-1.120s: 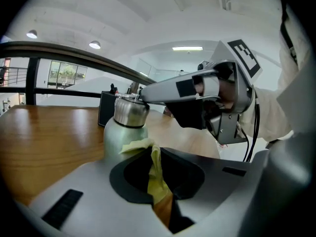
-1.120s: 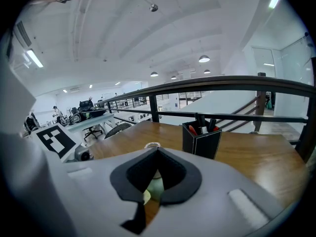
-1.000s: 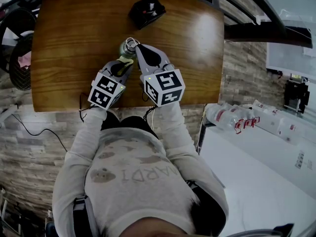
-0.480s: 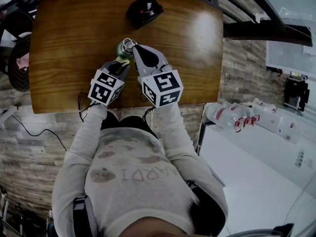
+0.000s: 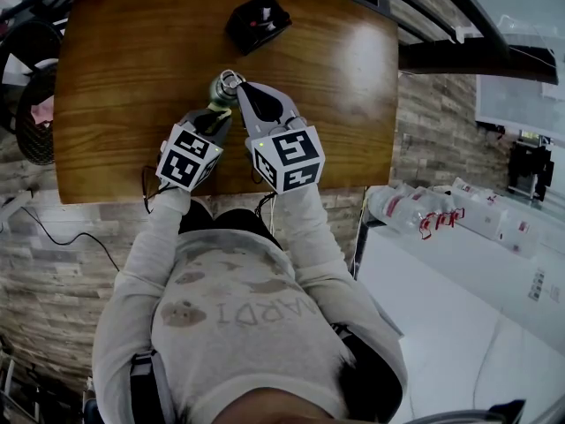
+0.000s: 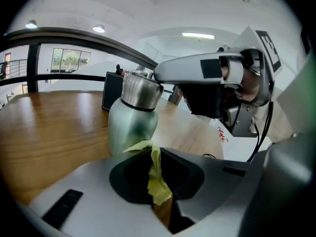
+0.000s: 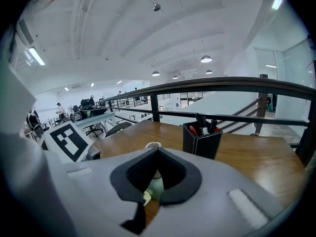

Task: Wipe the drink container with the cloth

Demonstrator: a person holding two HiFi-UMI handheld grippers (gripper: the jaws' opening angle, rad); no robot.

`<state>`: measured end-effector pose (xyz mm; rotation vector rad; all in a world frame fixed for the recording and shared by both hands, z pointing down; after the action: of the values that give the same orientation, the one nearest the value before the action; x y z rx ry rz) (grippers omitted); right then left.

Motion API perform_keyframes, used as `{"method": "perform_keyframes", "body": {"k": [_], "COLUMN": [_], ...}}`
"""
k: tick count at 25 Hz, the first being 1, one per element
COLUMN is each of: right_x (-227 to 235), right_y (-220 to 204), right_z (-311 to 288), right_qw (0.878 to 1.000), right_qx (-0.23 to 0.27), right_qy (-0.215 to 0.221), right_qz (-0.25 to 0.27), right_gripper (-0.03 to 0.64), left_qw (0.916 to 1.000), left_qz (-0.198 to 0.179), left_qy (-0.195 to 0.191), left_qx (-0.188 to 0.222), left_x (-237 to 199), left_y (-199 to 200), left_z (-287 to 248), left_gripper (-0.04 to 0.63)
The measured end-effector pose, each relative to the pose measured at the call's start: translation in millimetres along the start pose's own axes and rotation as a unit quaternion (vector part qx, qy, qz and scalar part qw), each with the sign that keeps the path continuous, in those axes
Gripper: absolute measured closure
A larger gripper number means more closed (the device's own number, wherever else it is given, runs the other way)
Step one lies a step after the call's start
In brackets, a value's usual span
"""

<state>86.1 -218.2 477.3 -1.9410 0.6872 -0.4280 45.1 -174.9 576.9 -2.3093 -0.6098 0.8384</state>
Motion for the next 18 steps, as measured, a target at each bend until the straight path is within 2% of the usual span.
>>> {"method": "perform_keyframes", "body": {"k": [7,18], "right_x": [-1,-1], "right_y": [1,1], "right_z": [0,0], "right_qw": [1.0,1.0], "right_qx": [0.0,0.0], "right_qy": [-0.002,-0.002], "right_qz": [-0.001,-0.001], "right_gripper": [0.606,0.607], "left_qw": [0.9994,0.998], "left_qz": [-0.03,-0.04], "left_qy": [-0.011,-0.02], "left_qx": [0.013,0.045], "left_x": [8,14], "left_y": [16,43], "left_z": [19,36], "left_gripper": [0.565,0.565]}}
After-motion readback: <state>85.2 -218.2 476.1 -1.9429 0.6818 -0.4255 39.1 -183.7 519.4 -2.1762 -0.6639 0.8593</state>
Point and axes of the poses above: the fingertips, and each gripper's own axes: z backward along the fingers, x to its right, y out of its top, the point moved 3 cm from there along z, backward along the fingers, and after that the axes turned 8 degrees about z, right-handed, at the moved point
